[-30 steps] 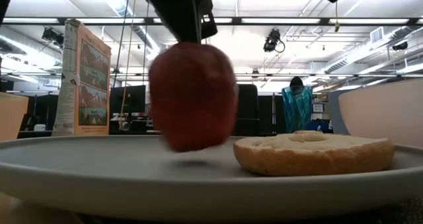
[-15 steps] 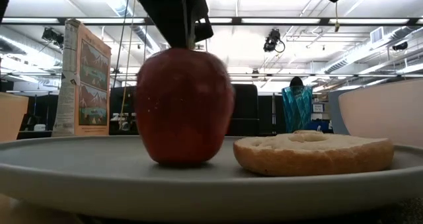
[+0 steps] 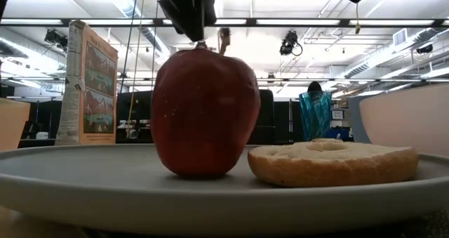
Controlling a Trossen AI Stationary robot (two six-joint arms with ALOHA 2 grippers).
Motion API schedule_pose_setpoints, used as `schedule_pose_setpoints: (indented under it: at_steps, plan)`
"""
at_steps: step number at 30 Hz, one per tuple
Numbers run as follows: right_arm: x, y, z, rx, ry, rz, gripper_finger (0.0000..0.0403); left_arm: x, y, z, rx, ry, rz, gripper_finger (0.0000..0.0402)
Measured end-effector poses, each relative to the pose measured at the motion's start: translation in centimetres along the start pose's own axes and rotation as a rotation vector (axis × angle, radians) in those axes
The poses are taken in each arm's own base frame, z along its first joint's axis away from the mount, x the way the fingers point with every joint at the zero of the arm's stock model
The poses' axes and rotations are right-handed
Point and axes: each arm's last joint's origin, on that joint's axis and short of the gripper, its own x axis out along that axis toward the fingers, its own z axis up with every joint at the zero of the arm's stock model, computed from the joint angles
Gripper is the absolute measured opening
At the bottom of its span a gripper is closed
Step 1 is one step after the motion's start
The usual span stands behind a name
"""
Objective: Arrange a breakfast setting
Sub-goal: Put the black spoon in the center of the gray placemat
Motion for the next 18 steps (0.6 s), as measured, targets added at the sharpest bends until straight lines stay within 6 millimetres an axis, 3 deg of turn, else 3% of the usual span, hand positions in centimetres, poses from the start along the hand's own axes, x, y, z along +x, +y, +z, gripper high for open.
schedule_pose_setpoints:
  at_steps: [9, 18]
  plan:
    - [1.0, -2.2, -0.5, 0.031, 0.087, -0.146, 0.0171, -4.1, 3.4, 0.6, -0.047, -0.113, 0.140, 0.0153]
    - [3.0, -5.5, 0.8, 0.063, 0.161, -0.258, 0.0171, -4.9, 5.3, -3.7, -0.185, -0.194, 0.143, 0.0144]
